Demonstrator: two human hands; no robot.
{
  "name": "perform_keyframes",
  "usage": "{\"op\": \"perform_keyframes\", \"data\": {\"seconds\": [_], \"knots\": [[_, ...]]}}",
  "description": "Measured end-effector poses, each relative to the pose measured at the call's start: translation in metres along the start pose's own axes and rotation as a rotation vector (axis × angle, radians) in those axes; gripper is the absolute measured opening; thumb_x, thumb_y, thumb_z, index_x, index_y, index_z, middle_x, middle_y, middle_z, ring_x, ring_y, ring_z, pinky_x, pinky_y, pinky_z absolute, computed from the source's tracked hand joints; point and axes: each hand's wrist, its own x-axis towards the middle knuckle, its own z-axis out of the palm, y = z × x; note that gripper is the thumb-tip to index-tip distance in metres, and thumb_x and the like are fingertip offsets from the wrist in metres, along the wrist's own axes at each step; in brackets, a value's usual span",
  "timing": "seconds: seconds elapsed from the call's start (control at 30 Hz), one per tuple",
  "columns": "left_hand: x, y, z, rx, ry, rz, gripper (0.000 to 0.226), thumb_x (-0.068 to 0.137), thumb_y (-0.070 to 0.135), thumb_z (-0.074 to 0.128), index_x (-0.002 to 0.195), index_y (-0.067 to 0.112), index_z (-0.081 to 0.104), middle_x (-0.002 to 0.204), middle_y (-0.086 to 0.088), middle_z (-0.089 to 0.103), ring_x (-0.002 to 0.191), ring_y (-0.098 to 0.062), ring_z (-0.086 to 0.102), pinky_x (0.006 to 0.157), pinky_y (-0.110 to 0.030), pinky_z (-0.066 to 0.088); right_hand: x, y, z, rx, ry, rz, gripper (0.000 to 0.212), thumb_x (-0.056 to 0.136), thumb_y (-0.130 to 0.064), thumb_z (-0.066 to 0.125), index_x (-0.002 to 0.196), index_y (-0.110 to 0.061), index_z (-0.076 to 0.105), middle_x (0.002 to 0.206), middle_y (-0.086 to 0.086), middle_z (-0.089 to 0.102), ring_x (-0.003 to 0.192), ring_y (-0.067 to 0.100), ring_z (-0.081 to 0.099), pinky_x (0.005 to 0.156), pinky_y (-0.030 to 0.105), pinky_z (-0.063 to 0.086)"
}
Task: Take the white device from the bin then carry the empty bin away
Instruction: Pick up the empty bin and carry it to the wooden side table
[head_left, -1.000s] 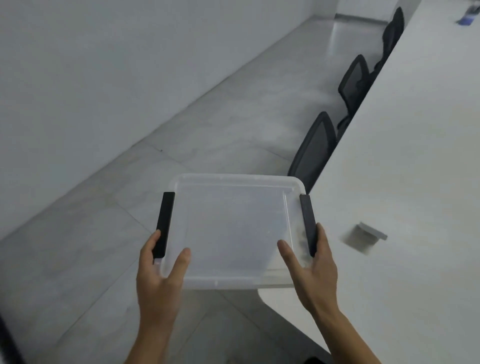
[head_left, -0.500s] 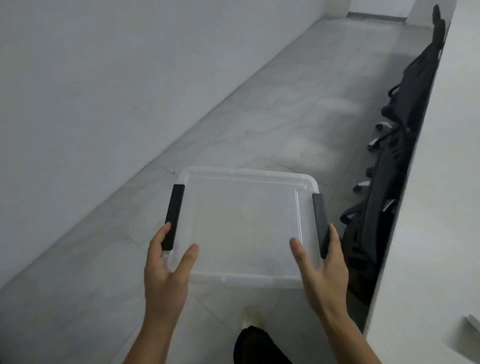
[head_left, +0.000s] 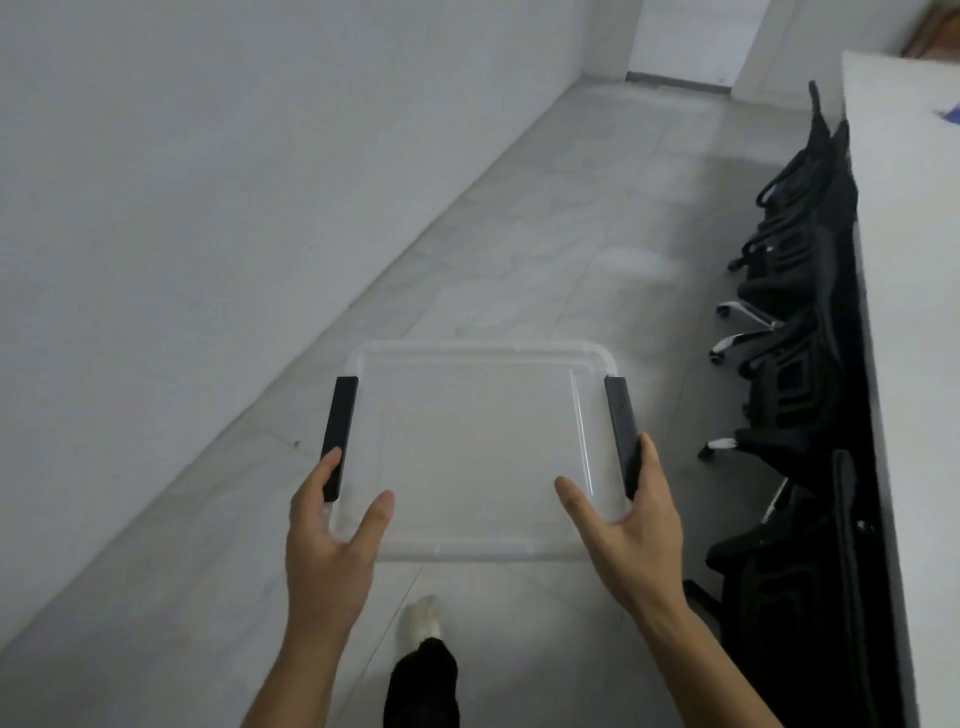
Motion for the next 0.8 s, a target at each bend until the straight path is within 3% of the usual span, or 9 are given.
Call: {"op": "perform_keyframes", "data": {"seconds": [0.17, 0.47, 0.7, 0.8], "knots": [[0.144, 0.028, 0.059, -0.031, -0.163, 0.043, 0.072, 0.074, 0.043, 0.074, 0.141, 0.035, 0.049, 0.142, 0.009, 0.054, 0.131, -0.013, 0.052, 0.11, -0.047, 0.044, 0.108, -0.028, 0.037, -0.054, 0.139, 0.059, 0.103, 0.076, -0.043, 0.081, 0.158, -0.015, 0.024, 0.153, 0.003, 0.044, 0.139, 0.02, 0.043, 0.106, 0.025, 0.032], [0.319, 0.11, 0.252, 0.039, -0.556, 0.255, 0.068, 0.083, 0.026, 0.077, 0.144, 0.026, 0.048, 0.143, 0.009, 0.053, 0.133, -0.009, 0.05, 0.112, -0.043, 0.042, 0.277, -0.013, 0.022, -0.048, 0.485, 0.261, 0.107, 0.076, -0.047, 0.081, 0.159, -0.019, 0.02, 0.159, 0.004, 0.036, 0.145, 0.021, 0.035, 0.117, 0.041, 0.033], [0.437, 0.163, 0.443, 0.092, -0.652, 0.314, 0.067, 0.084, 0.024, 0.078, 0.144, 0.029, 0.048, 0.143, 0.009, 0.054, 0.133, -0.011, 0.05, 0.112, -0.045, 0.042, 0.471, 0.039, -0.001, 0.037, 0.557, 0.364, 0.11, 0.074, -0.052, 0.08, 0.159, -0.022, 0.018, 0.161, 0.002, 0.033, 0.147, 0.021, 0.033, 0.117, 0.049, 0.034], [0.492, 0.201, 0.505, 0.091, -0.629, 0.314, 0.067, 0.083, 0.024, 0.079, 0.143, 0.031, 0.048, 0.142, 0.008, 0.055, 0.132, -0.012, 0.052, 0.111, -0.046, 0.043, 0.567, 0.035, -0.015, 0.075, 0.523, 0.337, 0.11, 0.075, -0.052, 0.08, 0.159, -0.022, 0.016, 0.162, 0.0, 0.031, 0.145, 0.015, 0.031, 0.117, 0.039, 0.03]]}}
